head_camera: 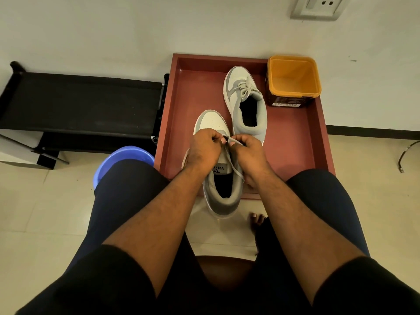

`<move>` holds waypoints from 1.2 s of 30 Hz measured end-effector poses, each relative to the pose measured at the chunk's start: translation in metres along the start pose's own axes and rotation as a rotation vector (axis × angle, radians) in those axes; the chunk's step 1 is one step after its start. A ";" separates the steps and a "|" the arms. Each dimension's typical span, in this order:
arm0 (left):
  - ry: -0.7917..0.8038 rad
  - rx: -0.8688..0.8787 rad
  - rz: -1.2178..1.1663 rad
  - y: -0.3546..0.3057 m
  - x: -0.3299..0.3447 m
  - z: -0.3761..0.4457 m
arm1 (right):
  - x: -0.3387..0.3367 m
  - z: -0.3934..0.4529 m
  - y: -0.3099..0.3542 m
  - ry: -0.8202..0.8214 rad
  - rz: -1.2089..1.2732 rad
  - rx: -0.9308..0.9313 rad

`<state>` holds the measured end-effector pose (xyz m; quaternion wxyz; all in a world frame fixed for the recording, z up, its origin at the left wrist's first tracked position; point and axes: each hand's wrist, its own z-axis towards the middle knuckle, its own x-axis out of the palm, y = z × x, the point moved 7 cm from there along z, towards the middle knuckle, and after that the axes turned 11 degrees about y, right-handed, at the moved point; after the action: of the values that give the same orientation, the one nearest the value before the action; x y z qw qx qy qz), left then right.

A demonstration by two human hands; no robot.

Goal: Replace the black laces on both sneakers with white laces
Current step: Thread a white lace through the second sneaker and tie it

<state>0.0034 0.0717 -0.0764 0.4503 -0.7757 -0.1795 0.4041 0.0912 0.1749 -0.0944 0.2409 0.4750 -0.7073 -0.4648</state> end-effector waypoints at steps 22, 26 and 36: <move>0.076 -0.034 0.128 0.008 0.015 0.006 | 0.000 -0.005 -0.009 -0.043 0.169 -0.002; 0.122 -0.013 0.179 0.006 0.016 0.008 | 0.003 -0.005 -0.008 0.002 0.284 0.009; 0.216 0.033 0.207 0.006 0.019 0.013 | 0.005 0.003 -0.014 0.065 0.429 0.126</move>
<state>0.0042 0.0878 -0.0938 0.4355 -0.8215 -0.0425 0.3656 0.0934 0.1703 -0.1084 0.3269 0.3427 -0.8115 -0.3424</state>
